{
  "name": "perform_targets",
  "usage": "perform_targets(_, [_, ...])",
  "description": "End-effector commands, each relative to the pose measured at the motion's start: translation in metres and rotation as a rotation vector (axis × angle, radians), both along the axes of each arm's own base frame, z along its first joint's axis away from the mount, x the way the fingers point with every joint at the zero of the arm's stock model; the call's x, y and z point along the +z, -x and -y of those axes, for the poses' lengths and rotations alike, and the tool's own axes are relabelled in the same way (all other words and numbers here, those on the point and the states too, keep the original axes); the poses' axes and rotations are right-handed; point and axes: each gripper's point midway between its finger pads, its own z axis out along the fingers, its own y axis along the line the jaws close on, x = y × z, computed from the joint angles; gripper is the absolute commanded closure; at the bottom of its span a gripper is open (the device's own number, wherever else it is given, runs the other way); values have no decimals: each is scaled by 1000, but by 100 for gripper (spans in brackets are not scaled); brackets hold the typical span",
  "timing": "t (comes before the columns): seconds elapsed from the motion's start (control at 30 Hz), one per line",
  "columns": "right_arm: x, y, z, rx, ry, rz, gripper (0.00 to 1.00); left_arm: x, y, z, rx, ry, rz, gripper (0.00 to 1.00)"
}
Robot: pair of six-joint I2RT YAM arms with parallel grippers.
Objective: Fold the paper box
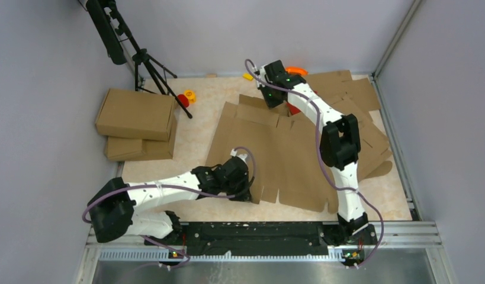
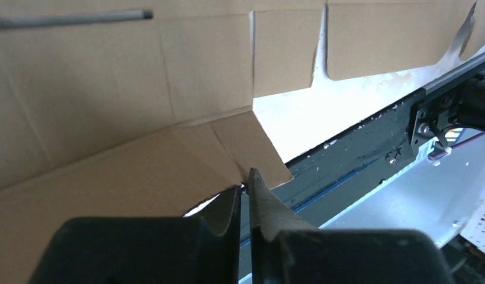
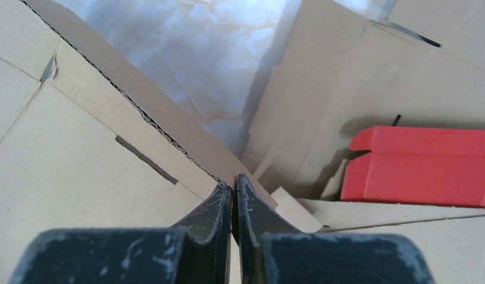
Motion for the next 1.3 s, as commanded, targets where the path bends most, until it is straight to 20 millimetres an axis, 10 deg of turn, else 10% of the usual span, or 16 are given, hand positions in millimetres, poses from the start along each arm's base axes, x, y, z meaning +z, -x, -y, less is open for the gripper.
perform_targets(0.0, [14, -14, -30, -21, -72, 83, 94, 31, 8, 25, -92, 31, 86, 87])
perform_targets(0.27, [22, -1, -13, -125, -88, 98, 42, 72, -5, -10, -117, 5, 149, 41])
perform_targets(0.53, [25, 41, -3, -212, -199, 48, 27, 108, -81, -91, 123, -9, 287, 35])
perform_targets(0.77, [26, 110, -5, -185, -376, 22, 39, 86, -101, -91, 111, -9, 223, 57])
perform_targets(0.83, [23, 117, -7, -184, -399, 9, 61, 77, -100, -84, 83, 4, 184, 63])
perform_targets(0.97, [8, 113, -20, -209, -442, -44, 100, 60, -97, -69, 38, 52, 115, 90])
perform_targets(1.27, [-17, 52, -55, -271, -456, -27, 100, 18, -82, -60, 9, 68, 5, 100])
